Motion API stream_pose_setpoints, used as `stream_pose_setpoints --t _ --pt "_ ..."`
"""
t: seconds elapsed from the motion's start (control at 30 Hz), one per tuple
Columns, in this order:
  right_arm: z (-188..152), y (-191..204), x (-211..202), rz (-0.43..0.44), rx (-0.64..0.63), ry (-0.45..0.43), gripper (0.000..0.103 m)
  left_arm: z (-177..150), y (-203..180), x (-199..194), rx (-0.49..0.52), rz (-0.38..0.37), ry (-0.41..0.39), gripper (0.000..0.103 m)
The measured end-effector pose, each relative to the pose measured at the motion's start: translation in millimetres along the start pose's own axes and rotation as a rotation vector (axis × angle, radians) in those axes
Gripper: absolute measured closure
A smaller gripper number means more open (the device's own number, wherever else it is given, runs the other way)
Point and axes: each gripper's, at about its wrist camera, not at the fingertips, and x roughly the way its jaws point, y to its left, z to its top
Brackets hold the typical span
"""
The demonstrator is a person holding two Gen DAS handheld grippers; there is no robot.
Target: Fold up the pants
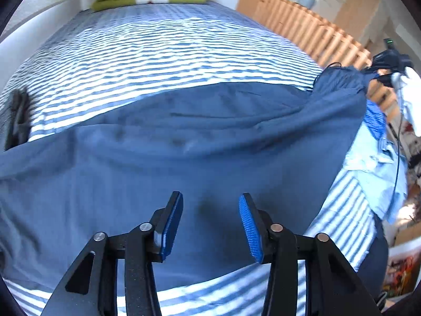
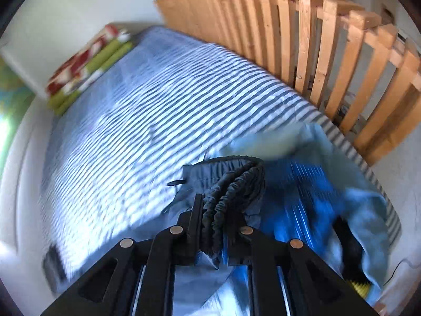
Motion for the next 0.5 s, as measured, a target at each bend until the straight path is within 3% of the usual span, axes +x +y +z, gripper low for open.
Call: stream_pose_setpoints --t 0.1,0.17,0.23,0.33,0.5 --pt "7.9 -0.9 61.2 -0.072 0.028 0.139 0.085 6.5 22.1 -1.6 -0.036 0.039 -0.003 0.054" --pt "3.7 2.5 65.3 -0.049 0.009 0.126 0.082 12.0 33.6 -8.2 -0.043 0.052 -0.018 0.054" --pt "-0.3 6.7 59.4 -0.06 -0.047 0.098 0.067 24.5 43.9 -14.9 -0.047 0.072 -0.041 0.053" --pt "-3.6 9.5 42.9 -0.043 -0.074 0.074 0.066 55.5 54.2 -11.8 -0.06 0.032 -0.063 0.053" --pt "-1.8 9.4 33.2 -0.095 -0.101 0.046 0.066 95.5 48.6 39.9 0.018 0.027 0.046 0.053"
